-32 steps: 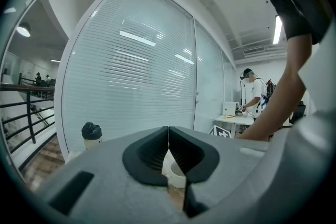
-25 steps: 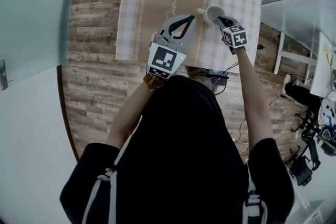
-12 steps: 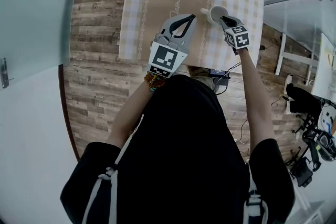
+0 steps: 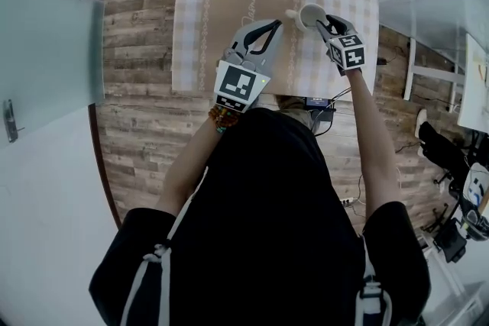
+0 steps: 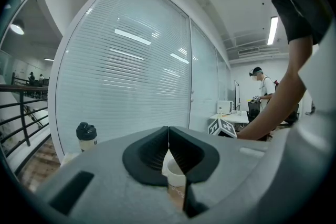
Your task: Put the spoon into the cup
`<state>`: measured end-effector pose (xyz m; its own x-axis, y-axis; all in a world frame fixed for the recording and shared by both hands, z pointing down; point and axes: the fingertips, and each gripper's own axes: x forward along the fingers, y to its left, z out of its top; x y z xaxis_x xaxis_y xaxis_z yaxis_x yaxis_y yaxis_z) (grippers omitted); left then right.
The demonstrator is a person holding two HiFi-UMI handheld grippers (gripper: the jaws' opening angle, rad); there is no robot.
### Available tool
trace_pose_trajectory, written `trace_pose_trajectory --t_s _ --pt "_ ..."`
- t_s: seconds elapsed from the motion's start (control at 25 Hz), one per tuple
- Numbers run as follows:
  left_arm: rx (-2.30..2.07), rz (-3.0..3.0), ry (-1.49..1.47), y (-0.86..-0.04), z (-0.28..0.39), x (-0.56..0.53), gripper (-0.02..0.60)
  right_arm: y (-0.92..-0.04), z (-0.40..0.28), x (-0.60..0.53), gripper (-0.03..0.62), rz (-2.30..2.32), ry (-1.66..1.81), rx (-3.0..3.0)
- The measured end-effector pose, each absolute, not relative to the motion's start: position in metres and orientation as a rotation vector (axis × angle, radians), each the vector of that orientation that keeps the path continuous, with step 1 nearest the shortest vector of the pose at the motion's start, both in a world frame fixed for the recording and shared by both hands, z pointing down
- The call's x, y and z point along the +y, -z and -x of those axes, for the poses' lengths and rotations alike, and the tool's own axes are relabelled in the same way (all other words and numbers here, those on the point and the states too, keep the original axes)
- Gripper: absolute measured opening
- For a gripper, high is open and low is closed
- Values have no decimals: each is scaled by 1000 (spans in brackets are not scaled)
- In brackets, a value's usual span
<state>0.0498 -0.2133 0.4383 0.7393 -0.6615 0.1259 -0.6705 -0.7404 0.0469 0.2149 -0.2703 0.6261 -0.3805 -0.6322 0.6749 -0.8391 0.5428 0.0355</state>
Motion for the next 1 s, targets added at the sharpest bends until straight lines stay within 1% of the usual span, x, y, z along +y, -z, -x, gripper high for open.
trace_pose_trajectory --t_s 0.32,0.64,1.0 --pt "-1107 -2876 -163 -434 -48 -225 15 -581 -207 -276 130 -1302 -410 -2253" --pt "-1150 -2943 -154 -412 -47 -242 15 -535 -182 -279 130 -1339 -351 -2356" --pt "-1260 -2985 -108 -381 -44 -253 15 -452 -157 -280 130 -1418 -145 -2456"
